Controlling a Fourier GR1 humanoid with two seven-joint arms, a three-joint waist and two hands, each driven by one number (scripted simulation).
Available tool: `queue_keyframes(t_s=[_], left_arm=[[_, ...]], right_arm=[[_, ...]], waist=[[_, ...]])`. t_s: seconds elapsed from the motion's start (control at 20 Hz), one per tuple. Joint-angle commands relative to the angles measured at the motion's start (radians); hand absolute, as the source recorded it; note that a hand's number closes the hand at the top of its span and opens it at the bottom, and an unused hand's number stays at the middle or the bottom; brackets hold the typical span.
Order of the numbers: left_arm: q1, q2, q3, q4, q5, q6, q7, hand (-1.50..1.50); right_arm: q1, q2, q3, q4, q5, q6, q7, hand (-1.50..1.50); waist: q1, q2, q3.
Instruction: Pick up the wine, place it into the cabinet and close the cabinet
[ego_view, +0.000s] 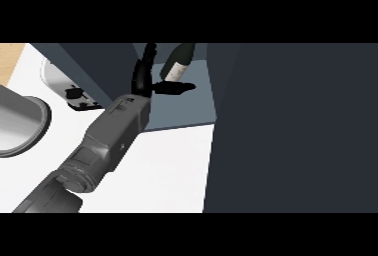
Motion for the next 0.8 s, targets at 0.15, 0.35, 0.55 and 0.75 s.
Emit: queue_keyframes(t_s=[0.15, 0.35, 0.55, 0.75], left_arm=[[-0.003, 0.047, 0.081, -0.096, 0.064, -0.24, -0.122, -1.5], [0.021, 0.031, 0.093, -0.13, 0.069, -0.319, -0.084, -1.5], [0.059, -0.02, 0.064, -0.205, 0.029, -0.308, -0.06, -1.5], [0.075, -0.025, 0.051, -0.321, 0.003, -0.246, -0.02, -1.5]], right_arm=[[0.001, -0.017, -0.011, -0.049, 0.006, -0.039, 0.053, -1.5], [0.026, -0.024, -0.009, -0.092, 0.032, -0.072, 0.081, -1.5], [0.056, -0.063, -0.053, -0.092, -0.003, -0.053, 0.078, -1.5], [0.028, -0.081, -0.045, -0.113, 0.0, -0.091, 0.126, -1.5]], waist=[[0.066, -0.037, 0.009], [0.103, -0.052, 0.011], [0.119, -0.056, 0.012], [0.125, -0.059, 0.012]])
